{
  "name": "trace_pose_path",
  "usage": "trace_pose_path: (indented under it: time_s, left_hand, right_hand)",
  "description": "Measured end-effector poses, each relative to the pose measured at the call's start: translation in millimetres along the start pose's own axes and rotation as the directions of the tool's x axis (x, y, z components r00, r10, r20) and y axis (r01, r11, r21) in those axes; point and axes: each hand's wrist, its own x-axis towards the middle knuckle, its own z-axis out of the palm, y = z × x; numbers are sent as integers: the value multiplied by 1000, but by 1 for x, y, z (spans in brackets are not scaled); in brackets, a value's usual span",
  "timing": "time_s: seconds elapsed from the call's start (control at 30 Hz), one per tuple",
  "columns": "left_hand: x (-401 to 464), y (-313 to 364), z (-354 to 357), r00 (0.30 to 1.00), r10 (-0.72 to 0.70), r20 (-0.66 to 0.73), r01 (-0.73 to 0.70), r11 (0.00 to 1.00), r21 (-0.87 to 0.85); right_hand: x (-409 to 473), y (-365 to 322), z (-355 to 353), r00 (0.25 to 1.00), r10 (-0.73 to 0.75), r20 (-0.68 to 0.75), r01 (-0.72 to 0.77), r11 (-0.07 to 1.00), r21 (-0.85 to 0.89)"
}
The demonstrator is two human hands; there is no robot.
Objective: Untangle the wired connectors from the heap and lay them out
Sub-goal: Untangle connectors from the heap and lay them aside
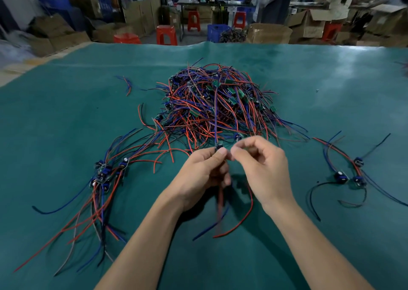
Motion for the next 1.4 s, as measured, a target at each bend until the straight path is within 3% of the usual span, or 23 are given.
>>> trace_pose_path:
  time_s: [0.1,0.17,0.27,0.33,0.47,0.6,0.77,0.9,1.07,1.1,1.13,1.23,1.3,1.4]
  left_hand:
    - [-3,-1,0,989,-13,145,13,1000,1]
    - [-4,-2,0,975,-34,218,25,999,44]
    - [-4,-3,-1,975,-36,220,21,997,70]
    - [-3,-4,-2,983,-26,183,13,997,76]
    - [0,-6,-4,991,-24,129,15,997,76]
    - [1,-6,-4,990,-13,138,1,996,88]
    - [0,-4,-1,983,-23,183,2,994,111]
    - [-1,-4,0,979,-29,204,-5,987,163]
    - [-1,-4,0,992,-22,122,9,994,113]
    - [0,-4,-1,995,-23,95,16,997,72]
    - [0,-3,-1,996,-25,81,22,999,42]
    - [-1,-2,1,994,-41,104,39,999,22]
    - [-3,0,3,990,-42,135,37,999,39]
    - [-6,3,3,984,-50,173,37,996,78]
  right_hand:
    - [3,-2,-1,989,123,87,-137,974,180]
    - [3,-4,-3,950,227,214,-289,897,334]
    - [5,-9,-7,879,312,360,-458,765,454]
    - [7,-9,-9,873,328,359,-475,738,479]
    - [10,-4,-13,921,333,204,-390,786,480]
    - [14,2,-15,973,232,2,-225,941,255]
    - [26,9,-29,966,119,-230,-82,983,166]
    - [35,13,-47,898,161,-411,-66,970,236]
    - [44,25,-75,688,299,-661,-48,928,370]
    - [43,25,-74,692,320,-647,-80,925,372]
    - [42,24,-70,743,338,-578,-127,919,373]
    - [28,14,-40,945,316,-87,-278,913,299]
    - [18,10,-23,954,224,202,-265,941,211]
    - [13,10,-18,961,112,255,-164,967,195]
